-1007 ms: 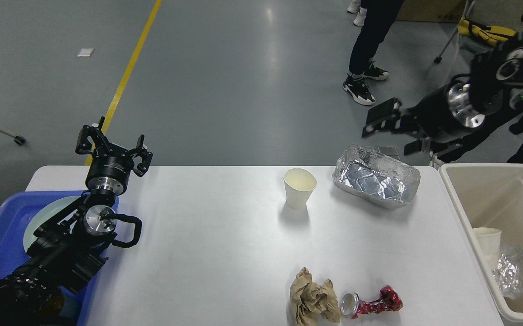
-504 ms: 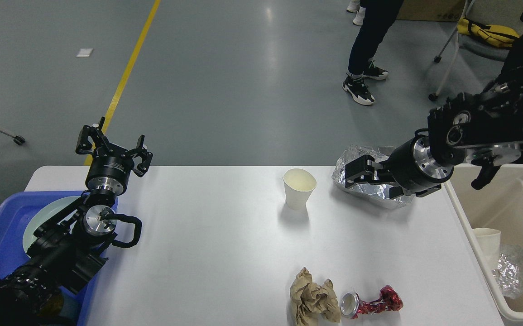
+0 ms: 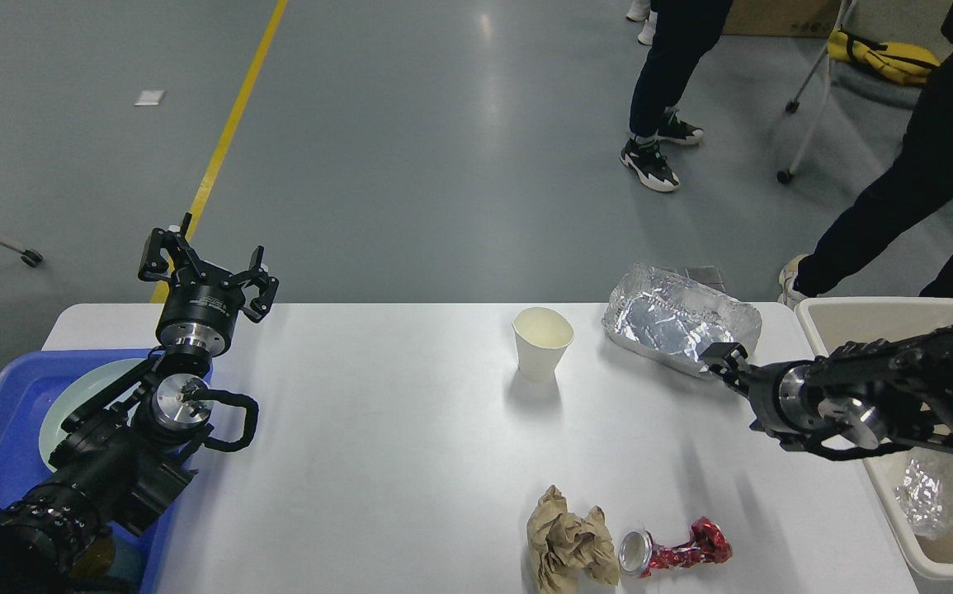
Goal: Tidy desktop
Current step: 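Move the right gripper to the clear plastic container and grasp it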
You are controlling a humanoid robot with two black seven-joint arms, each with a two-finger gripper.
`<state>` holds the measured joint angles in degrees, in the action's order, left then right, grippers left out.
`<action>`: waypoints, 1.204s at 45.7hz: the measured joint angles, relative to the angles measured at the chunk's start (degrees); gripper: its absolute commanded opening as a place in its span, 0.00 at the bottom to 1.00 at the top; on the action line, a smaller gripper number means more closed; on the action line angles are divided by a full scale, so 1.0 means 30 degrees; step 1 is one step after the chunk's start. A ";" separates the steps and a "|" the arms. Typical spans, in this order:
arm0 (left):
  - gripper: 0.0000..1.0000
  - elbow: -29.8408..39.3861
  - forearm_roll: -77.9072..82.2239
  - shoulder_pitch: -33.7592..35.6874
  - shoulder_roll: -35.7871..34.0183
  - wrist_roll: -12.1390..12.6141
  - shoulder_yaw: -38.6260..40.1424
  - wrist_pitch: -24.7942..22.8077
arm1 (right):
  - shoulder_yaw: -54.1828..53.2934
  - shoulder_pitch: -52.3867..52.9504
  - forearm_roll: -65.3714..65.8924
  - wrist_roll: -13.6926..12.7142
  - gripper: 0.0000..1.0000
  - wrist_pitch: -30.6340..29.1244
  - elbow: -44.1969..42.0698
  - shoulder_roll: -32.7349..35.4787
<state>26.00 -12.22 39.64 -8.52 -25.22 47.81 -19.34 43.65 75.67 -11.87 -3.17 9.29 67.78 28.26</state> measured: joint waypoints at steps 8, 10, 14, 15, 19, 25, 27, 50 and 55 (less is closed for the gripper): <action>0.98 -0.0007 -0.0006 0.0028 0.0000 0.0000 0.0000 0.0000 | -0.2826 -0.3004 -0.1027 0.0000 1.00 0.0879 -0.4440 -0.1233; 0.98 -0.0008 -0.0005 0.0030 0.0000 0.0000 0.0000 0.0000 | -0.3384 -0.3627 -0.1044 -0.0001 1.00 0.0915 -0.5589 -0.1599; 0.98 -0.0008 -0.0006 0.0030 0.0000 0.0000 0.0000 0.0000 | -0.4255 -0.4576 -0.1051 -0.0018 1.00 0.0939 -0.7305 -0.2231; 0.98 -0.0008 -0.0005 0.0030 0.0000 0.0000 0.0000 0.0000 | -0.4439 -0.4769 -0.1053 -0.0021 1.00 0.0942 -0.7648 -0.2365; 0.98 -0.0008 -0.0005 0.0030 0.0000 0.0000 0.0000 0.0000 | -0.5234 -0.5432 -0.1054 -0.0031 0.98 0.0955 -0.8917 -0.2911; 0.98 -0.0008 -0.0005 0.0031 0.0000 0.0000 0.0000 0.0000 | -0.6017 -0.6133 -0.1055 -0.0142 0.83 0.0954 -1.0239 -0.3630; 0.98 -0.0008 -0.0005 0.0031 0.0000 0.0000 0.0000 0.0000 | -0.6105 -0.6289 -0.1053 -0.0191 0.77 0.0954 -1.0578 -0.3859; 0.98 0.0000 -0.0004 0.0030 -0.0001 0.0000 0.0000 0.0000 | -0.6638 -0.6714 -0.1054 -0.0606 0.00 0.1112 -1.1130 -0.4492; 0.98 0.0003 0.0001 0.0030 -0.0001 0.0000 0.0000 0.0000 | -0.6639 -0.6822 -0.1040 -0.0660 0.00 0.1123 -1.1048 -0.4476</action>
<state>26.01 -12.22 39.73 -8.52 -25.22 47.81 -19.34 23.73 55.21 -14.99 -5.15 12.66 34.64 14.84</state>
